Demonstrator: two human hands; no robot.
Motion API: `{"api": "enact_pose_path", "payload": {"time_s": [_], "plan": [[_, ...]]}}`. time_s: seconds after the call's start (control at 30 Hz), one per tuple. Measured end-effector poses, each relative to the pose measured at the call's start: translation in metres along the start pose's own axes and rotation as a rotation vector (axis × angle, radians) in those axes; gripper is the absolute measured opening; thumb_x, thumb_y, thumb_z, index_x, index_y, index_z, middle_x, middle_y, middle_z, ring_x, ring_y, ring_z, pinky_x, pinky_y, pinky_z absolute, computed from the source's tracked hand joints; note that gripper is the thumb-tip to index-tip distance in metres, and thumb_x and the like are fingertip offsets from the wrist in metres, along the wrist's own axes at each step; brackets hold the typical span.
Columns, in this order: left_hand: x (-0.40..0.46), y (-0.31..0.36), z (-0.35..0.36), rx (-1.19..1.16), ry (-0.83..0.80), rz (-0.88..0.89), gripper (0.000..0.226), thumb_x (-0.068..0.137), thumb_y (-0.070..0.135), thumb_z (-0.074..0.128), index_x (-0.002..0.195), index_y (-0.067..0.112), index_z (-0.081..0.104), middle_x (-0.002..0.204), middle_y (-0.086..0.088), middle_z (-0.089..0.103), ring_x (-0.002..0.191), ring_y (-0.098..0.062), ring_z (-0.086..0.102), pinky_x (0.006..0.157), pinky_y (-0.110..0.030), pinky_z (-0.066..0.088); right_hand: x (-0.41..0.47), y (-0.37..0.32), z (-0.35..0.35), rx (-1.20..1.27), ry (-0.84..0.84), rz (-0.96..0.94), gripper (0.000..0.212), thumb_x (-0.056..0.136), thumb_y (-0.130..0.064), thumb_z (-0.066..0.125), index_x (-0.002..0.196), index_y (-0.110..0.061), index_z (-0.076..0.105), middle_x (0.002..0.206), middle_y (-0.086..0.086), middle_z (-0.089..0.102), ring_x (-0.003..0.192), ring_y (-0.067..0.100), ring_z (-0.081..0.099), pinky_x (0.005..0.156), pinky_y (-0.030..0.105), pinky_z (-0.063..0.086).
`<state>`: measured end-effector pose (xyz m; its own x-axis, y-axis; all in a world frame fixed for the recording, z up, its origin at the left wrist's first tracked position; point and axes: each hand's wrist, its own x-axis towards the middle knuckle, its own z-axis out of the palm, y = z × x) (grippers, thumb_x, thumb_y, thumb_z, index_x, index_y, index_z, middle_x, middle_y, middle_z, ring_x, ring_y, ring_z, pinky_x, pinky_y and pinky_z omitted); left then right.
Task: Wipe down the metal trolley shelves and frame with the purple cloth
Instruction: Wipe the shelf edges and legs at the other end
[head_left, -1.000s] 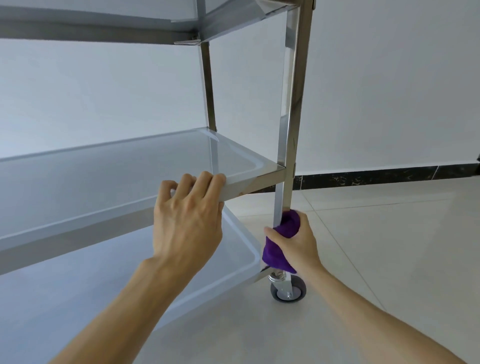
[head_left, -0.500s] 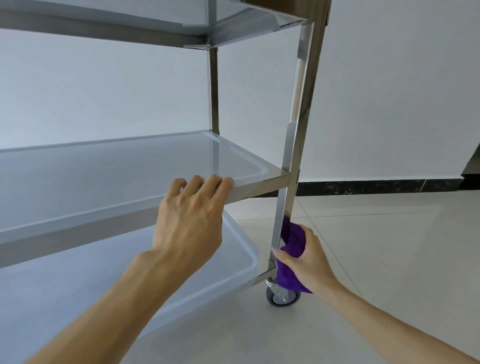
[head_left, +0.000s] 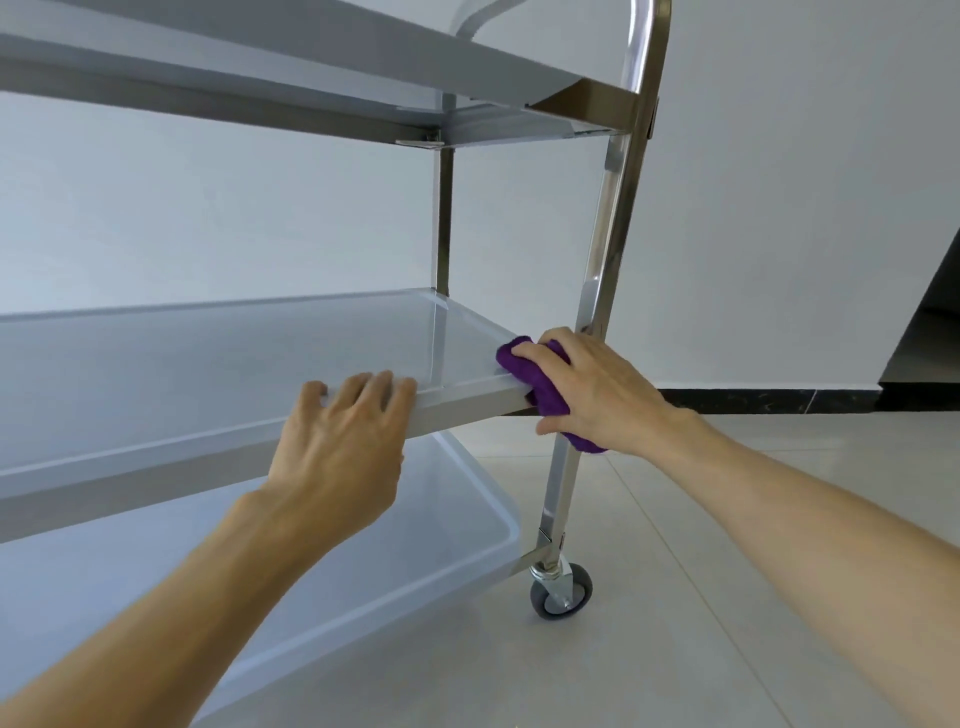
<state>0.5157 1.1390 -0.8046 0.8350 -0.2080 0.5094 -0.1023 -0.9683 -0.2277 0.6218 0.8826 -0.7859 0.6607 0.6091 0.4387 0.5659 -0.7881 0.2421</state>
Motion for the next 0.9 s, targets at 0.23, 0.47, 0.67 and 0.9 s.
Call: {"api": "enact_pose_path", "payload": {"time_s": [0.23,0.47,0.67,0.9], "plan": [[-0.008,-0.004,-0.002,-0.075,0.093,-0.014,0.058,0.065,-0.009,0.065,0.121,0.004,0.060,0.110,-0.007,0.069,0.100,-0.030,0.067,0.084,-0.041,0.053,0.015,-0.042,0.013,0.215,0.152,0.069,0.075,0.076,-0.038,0.080,0.140,-0.021,0.043,0.122,0.004,0.046,0.112,0.022,0.047,0.086,0.030,0.045],[-0.016,-0.016,-0.007,-0.182,0.103,-0.062,0.054,0.073,-0.002,0.066,0.122,0.014,0.051,0.094,0.003,0.069,0.080,-0.029,0.066,0.062,-0.027,0.041,0.029,-0.095,0.007,0.367,0.112,-0.086,0.098,0.064,-0.058,0.081,0.142,-0.026,0.031,0.124,0.002,0.047,0.111,0.021,0.045,0.101,0.035,0.039],[-0.003,-0.003,-0.015,-0.434,0.139,0.048,0.055,0.084,0.010,0.063,0.134,0.021,0.043,0.131,0.008,0.053,0.098,-0.012,0.054,0.093,-0.025,0.037,0.031,-0.062,-0.013,0.583,-0.166,-0.114,0.116,0.056,-0.061,0.081,0.143,-0.047,0.006,0.138,-0.017,0.046,0.119,0.002,0.046,0.119,0.050,0.013],[0.017,0.024,-0.020,-0.330,0.157,0.025,0.051,0.088,0.059,0.040,0.130,0.030,0.046,0.122,0.011,0.059,0.114,-0.017,0.054,0.103,-0.034,0.039,0.026,-0.035,-0.011,0.654,-0.295,-0.034,0.141,0.050,-0.067,0.084,0.149,-0.047,-0.013,0.152,-0.017,0.035,0.134,-0.001,0.028,0.116,0.039,0.022]]}}
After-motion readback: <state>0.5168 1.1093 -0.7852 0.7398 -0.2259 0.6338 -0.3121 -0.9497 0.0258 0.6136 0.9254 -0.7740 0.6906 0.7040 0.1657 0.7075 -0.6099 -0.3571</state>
